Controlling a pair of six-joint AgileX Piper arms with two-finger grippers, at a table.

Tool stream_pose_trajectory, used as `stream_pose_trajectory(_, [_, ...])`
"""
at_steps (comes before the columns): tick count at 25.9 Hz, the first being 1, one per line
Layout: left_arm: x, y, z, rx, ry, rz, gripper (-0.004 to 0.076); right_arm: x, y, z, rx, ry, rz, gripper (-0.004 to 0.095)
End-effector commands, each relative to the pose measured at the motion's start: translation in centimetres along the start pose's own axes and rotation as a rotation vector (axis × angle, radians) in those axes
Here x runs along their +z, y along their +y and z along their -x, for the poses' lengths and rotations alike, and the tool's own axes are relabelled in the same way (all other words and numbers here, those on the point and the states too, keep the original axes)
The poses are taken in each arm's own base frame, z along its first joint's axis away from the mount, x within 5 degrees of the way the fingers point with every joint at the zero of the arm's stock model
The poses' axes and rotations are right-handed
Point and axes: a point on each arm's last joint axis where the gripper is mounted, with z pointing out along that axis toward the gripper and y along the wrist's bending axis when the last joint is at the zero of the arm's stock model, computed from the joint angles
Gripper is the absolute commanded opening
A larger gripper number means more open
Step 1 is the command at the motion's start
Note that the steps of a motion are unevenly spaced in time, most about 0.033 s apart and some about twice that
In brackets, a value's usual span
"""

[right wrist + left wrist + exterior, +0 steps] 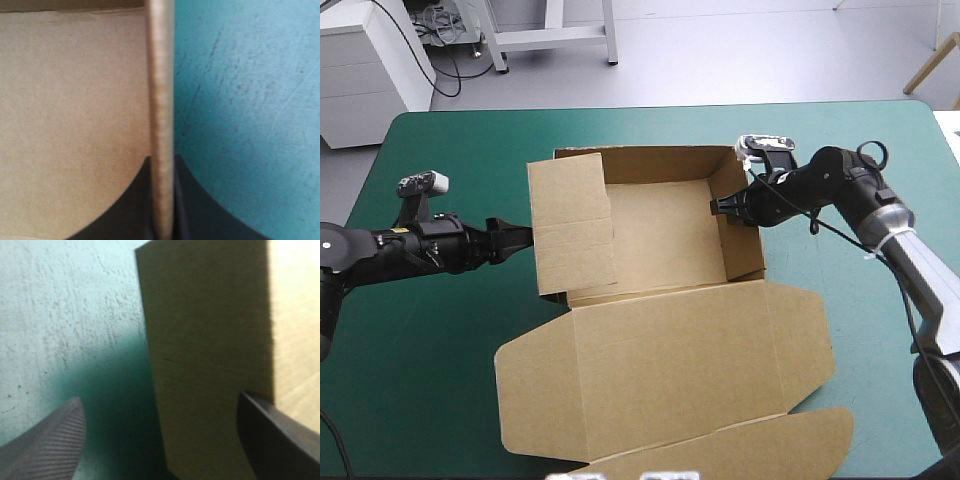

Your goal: Fold the box

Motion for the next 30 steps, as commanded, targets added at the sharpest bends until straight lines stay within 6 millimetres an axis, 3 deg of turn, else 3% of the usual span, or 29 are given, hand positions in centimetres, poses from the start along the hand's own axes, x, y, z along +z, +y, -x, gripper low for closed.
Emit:
stream_pose_trajectory(1, [-0.9, -1.5, 0.5, 0.005, -0.041, -0.069, 0.058, -0.7, 2.0, 1.1, 0.026, -0.105, 0.064, -0.0018])
stream_pose_trajectory(7, [-0.9, -1.8, 0.0, 0.012, 0.013, -0.102, 0.058, 3.1, 4.8, 0.9, 0.023, -0.101, 0.13, -0.0018])
stream_pose_trajectory(15, [-0.9, -1.1, -0.4, 0.022, 0.048, -0.032, 0.0575, 4.1, 7.3, 0.6, -0.014, -0.131, 0.163, -0.0018])
stream_pose_trajectory(23, [-0.8, 0.0, -0.9, -0.003, 0.101, 0.077, 0.0369, 4.5, 10.4, 0.0, -0.077, -0.171, 0.198, -0.0017])
stream_pose_trajectory(30, [-0.6, 0.7, -1.4, -0.054, 0.142, 0.216, 0.0325, 4.7, 11.6, -0.5, -0.115, -0.172, 0.204, -0.0017])
